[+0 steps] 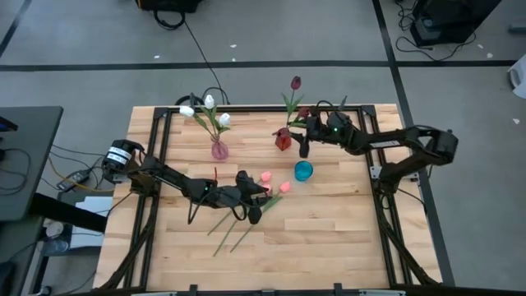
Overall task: Sort flowers into vase by color
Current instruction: Move the red tulip into the red vase, then put the pink tulip into the blue vase
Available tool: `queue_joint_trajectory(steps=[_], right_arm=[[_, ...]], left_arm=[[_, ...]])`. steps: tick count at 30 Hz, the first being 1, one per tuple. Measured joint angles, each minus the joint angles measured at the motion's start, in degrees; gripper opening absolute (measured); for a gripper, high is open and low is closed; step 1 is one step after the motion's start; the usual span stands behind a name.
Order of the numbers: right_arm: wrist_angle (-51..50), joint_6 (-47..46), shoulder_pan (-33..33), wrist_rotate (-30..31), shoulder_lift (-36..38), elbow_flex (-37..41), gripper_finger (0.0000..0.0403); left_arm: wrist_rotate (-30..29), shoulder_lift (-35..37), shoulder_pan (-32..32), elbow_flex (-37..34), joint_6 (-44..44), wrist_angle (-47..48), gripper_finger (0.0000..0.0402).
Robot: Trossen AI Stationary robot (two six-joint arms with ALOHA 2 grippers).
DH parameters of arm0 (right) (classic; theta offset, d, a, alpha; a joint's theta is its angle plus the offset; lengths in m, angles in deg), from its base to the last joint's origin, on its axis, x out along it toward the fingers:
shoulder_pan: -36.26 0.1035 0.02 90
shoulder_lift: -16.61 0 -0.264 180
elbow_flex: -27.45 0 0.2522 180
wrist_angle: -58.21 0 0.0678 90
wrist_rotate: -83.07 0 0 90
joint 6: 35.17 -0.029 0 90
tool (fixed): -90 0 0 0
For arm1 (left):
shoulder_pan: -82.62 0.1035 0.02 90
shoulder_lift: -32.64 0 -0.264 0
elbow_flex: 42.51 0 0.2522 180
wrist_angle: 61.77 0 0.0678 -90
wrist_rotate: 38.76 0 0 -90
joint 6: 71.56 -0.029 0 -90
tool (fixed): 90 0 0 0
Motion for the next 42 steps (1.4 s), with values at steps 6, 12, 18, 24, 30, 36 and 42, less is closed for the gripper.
queue_joint_trajectory(steps=[6,12,18,24,30,36,42], right_arm=[[-11.49,0.47,0.00,1.43,7.66,0.00,0.0234],[-25.55,1.76,-0.07,7.81,15.91,0.00,0.0276],[-36.18,0.45,0.00,12.95,22.76,0.00,0.0279],[-42.23,-1.41,0.80,13.61,26.30,0.00,0.0270],[-45.10,-2.38,2.33,17.66,28.67,0.00,0.0268],[-45.15,-2.75,4.73,18.04,29.78,0.00,0.0268],[-45.18,-2.71,6.93,18.39,30.03,0.02,0.0268]], left_arm=[[-0.88,0.00,0.13,0.00,1.93,0.58,0.0176],[-2.75,-0.04,0.80,0.13,10.62,7.93,0.0179],[-0.50,-3.01,1.70,7.20,15.02,19.96,0.0163],[2.64,-12.97,2.65,21.96,11.86,33.13,0.0158],[0.18,-21.37,4.20,35.16,10.84,46.69,0.0158],[2.42,-26.36,6.32,39.76,9.22,50.33,0.0157],[3.22,-26.80,6.86,39.82,10.86,52.00,0.0108]])
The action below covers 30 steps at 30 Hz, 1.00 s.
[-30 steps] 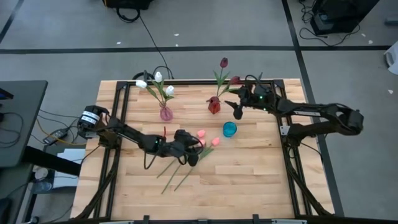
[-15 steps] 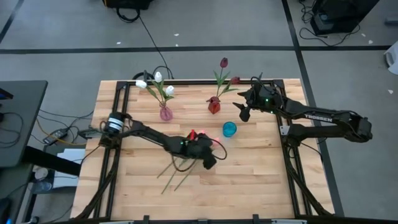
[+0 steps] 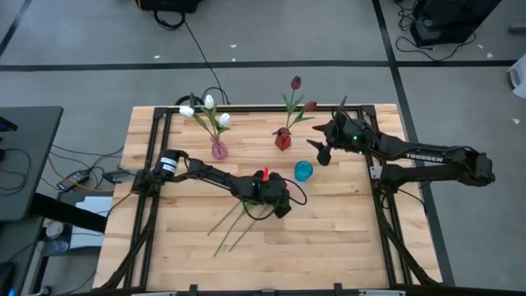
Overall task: Sort flowers into vase by color
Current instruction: Put the pink tulip into the blue vase
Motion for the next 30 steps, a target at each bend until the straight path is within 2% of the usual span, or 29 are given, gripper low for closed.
queue_joint_trajectory(steps=[4,5,11,16,20,24,27,30], right_arm=[[-0.36,0.03,0.75,0.05,0.12,0.00,0.0268],[-0.56,0.02,0.90,0.09,0.19,0.00,0.0268],[-4.53,0.17,0.97,3.45,3.08,0.00,0.0267],[-4.83,0.59,0.96,5.61,9.06,1.00,0.0266],[-0.69,0.62,0.96,6.05,16.16,5.62,0.0260],[8.60,0.56,0.87,5.00,22.06,10.53,0.0254],[11.67,-0.23,0.87,3.72,24.77,13.36,0.0252],[11.49,-0.14,0.84,4.86,26.17,15.17,0.0252]], left_arm=[[2.26,0.00,0.02,-0.02,-1.68,-1.41,0.0024],[2.71,0.00,0.02,-0.02,-1.90,-1.82,0.0015],[3.43,1.74,0.02,2.09,-6.75,-3.61,0.0015],[-2.32,4.89,0.28,7.15,-17.55,-9.43,0.0014],[-6.26,5.87,0.84,8.80,-30.91,-22.35,0.0016],[-6.22,5.90,2.13,9.01,-43.77,-39.50,0.0016],[-6.28,5.90,3.63,9.01,-48.14,-47.16,0.0017],[-6.27,5.88,5.09,8.93,-48.44,-51.52,0.0017]])
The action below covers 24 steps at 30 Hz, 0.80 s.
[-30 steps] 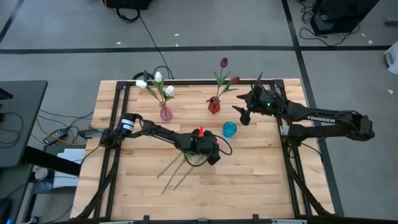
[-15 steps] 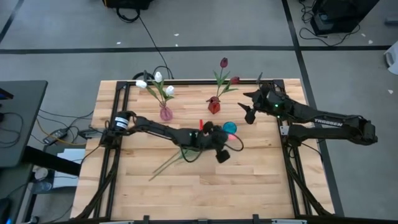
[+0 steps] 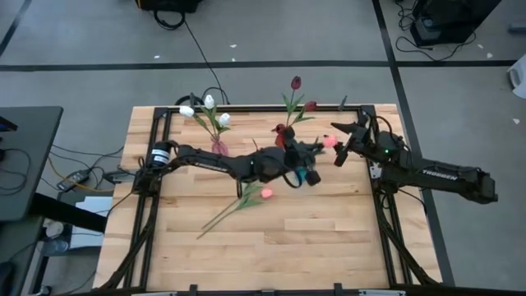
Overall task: Sort flowers into vase by color
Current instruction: Put the pink tulip into the blue vase
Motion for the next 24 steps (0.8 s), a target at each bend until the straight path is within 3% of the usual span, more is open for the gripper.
queue_joint_trajectory(steps=[5,10,24], right_arm=[[0.07,1.72,-0.06,3.41,0.78,0.78,0.0252],[0.07,2.17,-0.06,3.46,0.76,0.78,0.0250],[0.28,3.15,-0.06,3.28,0.69,0.78,0.0248]], left_arm=[[2.24,-1.62,1.35,-0.02,-0.99,-12.37,0.0017],[3.24,-3.23,1.40,-0.04,-7.91,-24.61,0.0017],[7.96,-4.83,2.82,-0.04,-7.24,-34.93,0.0017]])
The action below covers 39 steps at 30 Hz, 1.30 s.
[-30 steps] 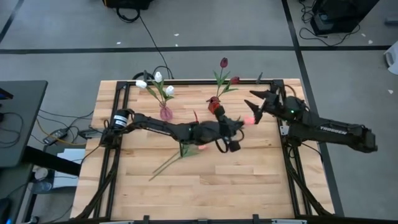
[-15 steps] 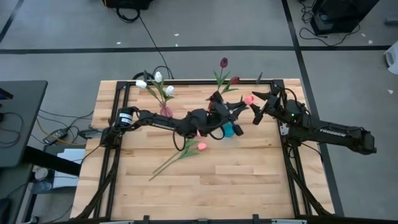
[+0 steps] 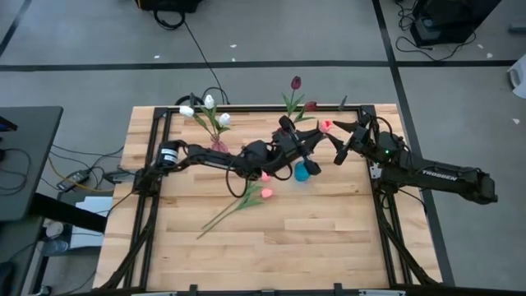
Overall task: Sort flowers into vase by color
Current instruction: Put the pink tulip into the blue vase, then put the pink flower into the blue vase
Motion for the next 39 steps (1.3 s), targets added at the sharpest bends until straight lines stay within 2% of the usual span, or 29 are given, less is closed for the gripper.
queue_joint_trajectory(steps=[3,11,21,25,29,33,39], right_arm=[[-0.08,-0.02,0.00,-0.02,0.00,0.00,0.0248],[-0.21,0.00,0.00,-0.18,0.00,0.00,0.0248],[-0.52,-0.20,0.00,-0.62,-0.02,0.00,0.0248],[-0.23,-0.23,0.00,-0.63,-0.02,0.00,0.0248],[-0.21,-0.24,0.00,-0.63,-0.02,0.00,0.0248],[-0.31,-0.43,0.00,-0.63,-0.02,0.00,0.0248],[-0.60,-0.46,0.00,-0.63,-0.02,0.00,0.0248]], left_arm=[[0.32,-1.11,-0.02,0.00,-0.01,-3.58,0.0017],[-1.17,-2.80,-0.13,-0.02,-0.01,-2.90,0.0017],[-1.69,-2.80,-1.96,-0.02,-0.01,13.11,0.0017],[-2.07,-2.80,-2.08,-0.02,0.02,15.99,0.0017],[-7.65,-2.80,-2.35,-0.02,1.52,17.23,0.0038],[-13.65,-2.25,-3.07,0.00,1.21,19.77,0.0085],[-26.10,-0.28,-5.69,0.00,1.08,34.03,0.0161]])
